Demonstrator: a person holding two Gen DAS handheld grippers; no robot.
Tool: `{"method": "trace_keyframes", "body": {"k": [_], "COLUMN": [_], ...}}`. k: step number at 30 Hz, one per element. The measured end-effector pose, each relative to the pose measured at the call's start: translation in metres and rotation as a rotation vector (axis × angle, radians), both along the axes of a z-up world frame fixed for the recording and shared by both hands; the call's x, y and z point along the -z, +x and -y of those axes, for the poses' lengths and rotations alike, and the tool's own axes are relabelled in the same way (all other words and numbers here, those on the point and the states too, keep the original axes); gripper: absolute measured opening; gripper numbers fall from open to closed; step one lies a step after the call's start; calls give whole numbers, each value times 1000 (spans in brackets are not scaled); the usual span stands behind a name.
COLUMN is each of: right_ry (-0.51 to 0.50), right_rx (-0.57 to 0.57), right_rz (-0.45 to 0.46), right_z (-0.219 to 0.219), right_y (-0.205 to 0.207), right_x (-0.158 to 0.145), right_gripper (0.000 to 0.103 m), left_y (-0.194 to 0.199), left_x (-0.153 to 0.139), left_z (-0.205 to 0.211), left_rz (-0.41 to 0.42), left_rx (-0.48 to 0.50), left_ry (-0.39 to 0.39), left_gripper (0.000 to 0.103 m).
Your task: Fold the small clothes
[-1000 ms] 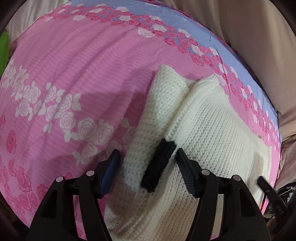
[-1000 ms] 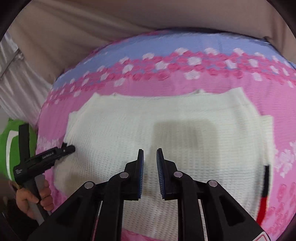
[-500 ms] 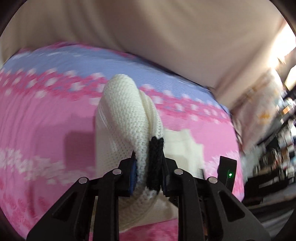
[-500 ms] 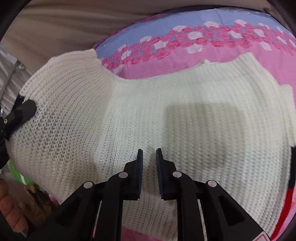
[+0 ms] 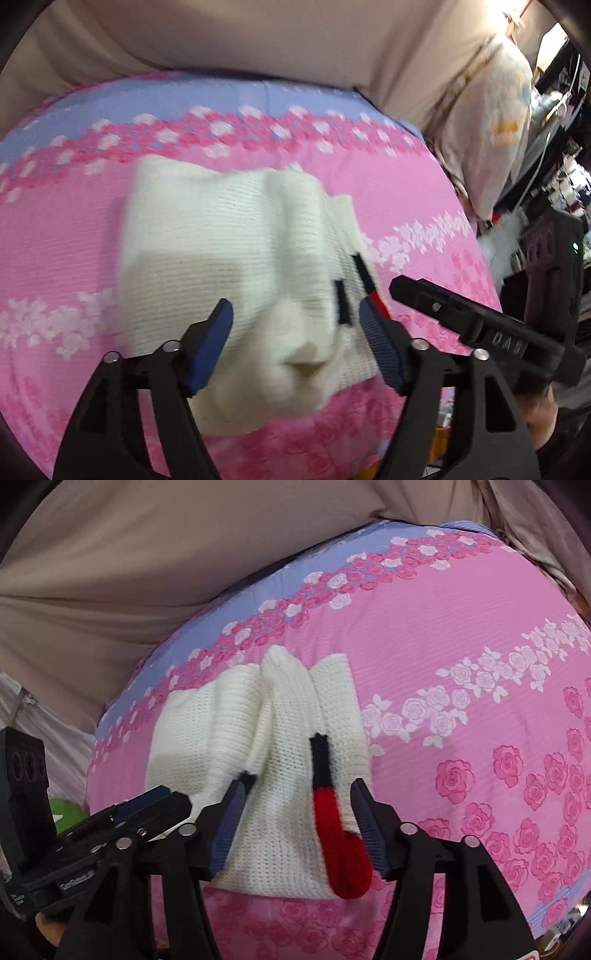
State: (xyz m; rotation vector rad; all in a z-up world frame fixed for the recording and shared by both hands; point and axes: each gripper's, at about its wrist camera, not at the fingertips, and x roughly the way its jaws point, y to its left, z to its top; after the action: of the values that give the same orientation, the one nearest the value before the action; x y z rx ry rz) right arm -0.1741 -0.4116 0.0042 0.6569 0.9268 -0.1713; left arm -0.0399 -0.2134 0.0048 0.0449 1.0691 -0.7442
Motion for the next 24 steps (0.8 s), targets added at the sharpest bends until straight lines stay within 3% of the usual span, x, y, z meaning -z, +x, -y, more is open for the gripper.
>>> {"method": "trace_keyframes", "body": {"k": [4,7,10,11,12,13,14,17,19,21,23,24], "right_ry": [87,111,146,160,177,173,188,212,166,133,128,154], "right_rx": [-50,-73,-89,-96,-111,-116,-122,-127,-114,-94,-82,-72], "right_rz": [-19,-83,-116,-117,-112,-102,-70,115,143,49,-139,-159], "right_z": [-14,-25,-34,-36,-39,-40,-39,-22,-7,12,26,27], "right_y": [35,57,70,72,77,80,81,71,62,59,60,58], "right_x": [15,37,53,54,54,48,39,-13,-25,0,56,68], "right_gripper": [77,77,76,66,42,30,24,20,20,20,22,23], "left_y": [2,2,-6,-8,-9,-11,-13,-15,-15,-15,-16,-15], "left_x": [17,43,56,61,64,65,65,61,66,74,78,78], "left_z": [-38,-52,-56,-54,-54,-55,-56,-59,-57,-52,-48,-48], "left_rz": [22,-45,-49,-44,-42,-44,-43,-31,-40,-39,-30,-26], "left_rx": [-30,-8,15,29,41,50,57,66,77,88,95,94], "left_ry": [113,176,223,253,267,268,263,240,245,270,286,289], "left_gripper": [71,71,71,71,71,71,71,71,72,72,72,71]}}
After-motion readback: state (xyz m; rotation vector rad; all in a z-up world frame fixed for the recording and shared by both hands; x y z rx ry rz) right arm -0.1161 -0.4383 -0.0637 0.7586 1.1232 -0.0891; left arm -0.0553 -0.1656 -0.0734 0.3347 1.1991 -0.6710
